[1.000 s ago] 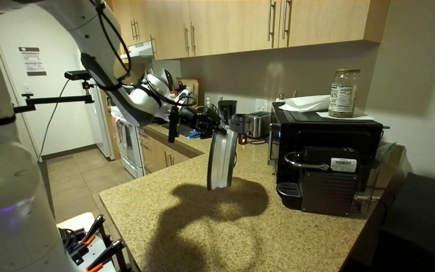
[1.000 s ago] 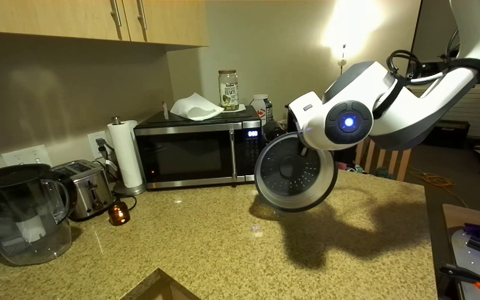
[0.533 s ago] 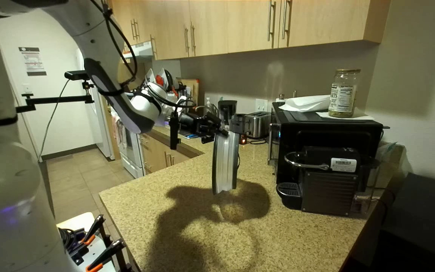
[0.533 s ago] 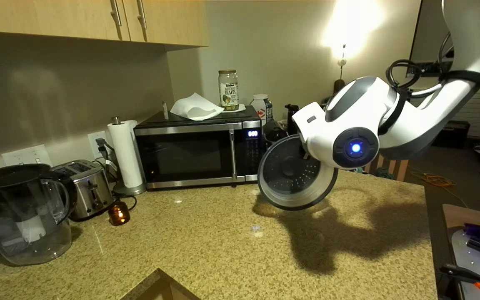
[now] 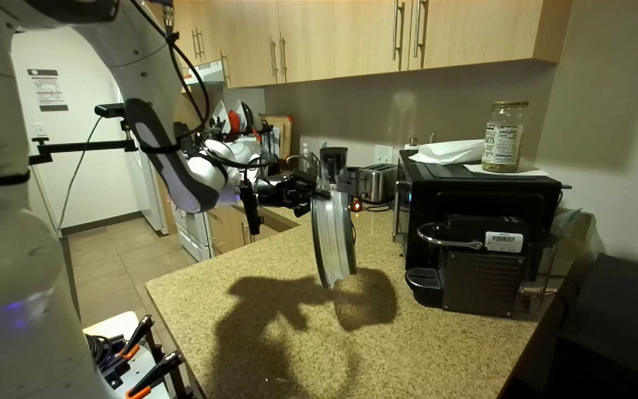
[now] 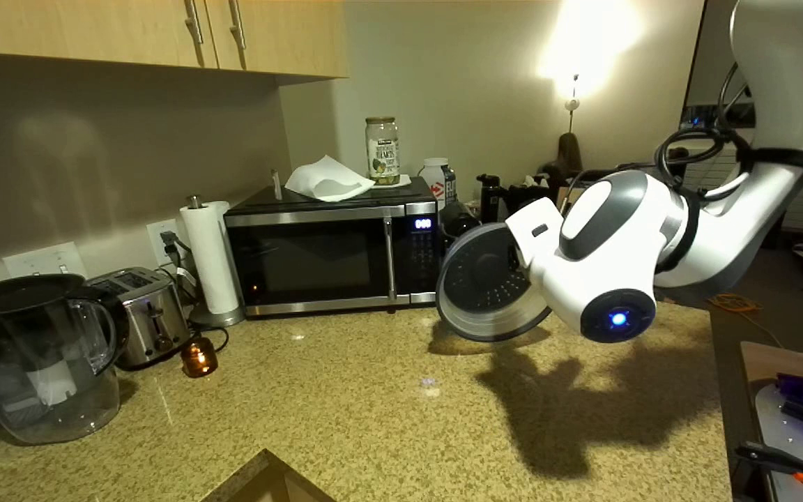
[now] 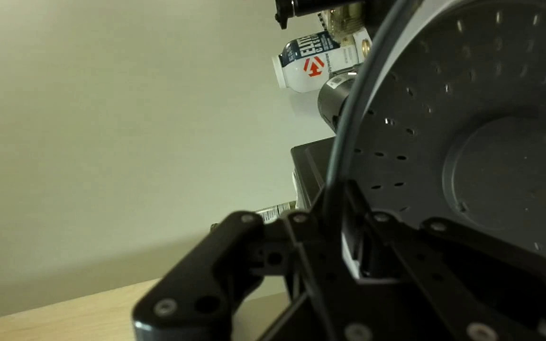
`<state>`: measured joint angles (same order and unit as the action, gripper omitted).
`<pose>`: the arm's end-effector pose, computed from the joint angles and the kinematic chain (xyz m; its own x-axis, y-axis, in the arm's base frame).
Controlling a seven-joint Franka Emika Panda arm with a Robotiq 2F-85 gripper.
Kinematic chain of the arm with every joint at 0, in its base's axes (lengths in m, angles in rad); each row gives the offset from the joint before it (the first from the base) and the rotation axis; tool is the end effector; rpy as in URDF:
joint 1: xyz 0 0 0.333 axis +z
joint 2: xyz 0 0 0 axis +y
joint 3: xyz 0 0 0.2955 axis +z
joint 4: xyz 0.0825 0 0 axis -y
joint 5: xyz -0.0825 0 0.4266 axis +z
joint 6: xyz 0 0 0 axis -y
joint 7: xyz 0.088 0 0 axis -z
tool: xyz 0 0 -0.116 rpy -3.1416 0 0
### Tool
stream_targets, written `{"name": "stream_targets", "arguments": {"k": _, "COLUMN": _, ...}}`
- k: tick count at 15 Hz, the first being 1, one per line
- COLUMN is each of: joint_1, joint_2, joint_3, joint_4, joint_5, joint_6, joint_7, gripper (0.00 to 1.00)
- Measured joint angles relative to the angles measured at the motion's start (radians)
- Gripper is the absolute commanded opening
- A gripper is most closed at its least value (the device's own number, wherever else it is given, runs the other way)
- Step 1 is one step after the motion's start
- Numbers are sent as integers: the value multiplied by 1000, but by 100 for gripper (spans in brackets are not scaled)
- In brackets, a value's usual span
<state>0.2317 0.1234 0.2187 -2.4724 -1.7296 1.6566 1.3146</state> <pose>0.4737 0.1131 0.2183 0.7779 0.5598 0.2856 -0.2213 -0.1813 0.9582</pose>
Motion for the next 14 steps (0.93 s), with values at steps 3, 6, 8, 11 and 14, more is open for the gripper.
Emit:
{"name": "stream_targets", "arguments": {"k": 3, "joint_1": 8, "joint_2": 25, "joint_3": 8, "joint_4": -19, "joint_5": -1, "joint_6": -37, "joint_7": 35, "gripper": 4}}
{"name": "stream_targets", "arguments": {"k": 6, "joint_1": 10, "joint_2": 43, "joint_3": 17, "joint_4": -29, "joint_5": -1, "joint_6": -46, "joint_7": 56, "gripper": 4}}
{"name": "stream_targets", "arguments": {"k": 8, "joint_1": 10, "joint_2": 54, "joint_3": 22, "joint_4": -30, "joint_5": -1, "joint_6": -52, "joint_7": 73, "gripper": 4}}
{"name": "stream_targets", "arguments": {"k": 11, "joint_1": 10, "joint_2": 75, "joint_3": 28, "joint_4": -30, "joint_5": -1, "joint_6": -70, "joint_7": 101, "gripper": 4}}
{"name": "stream_targets", "arguments": {"k": 14, "joint_1": 21, "joint_2": 105, "joint_3": 32, "joint_4": -31, "joint_5": -15, "joint_6": -111, "joint_7": 131, "gripper": 4}}
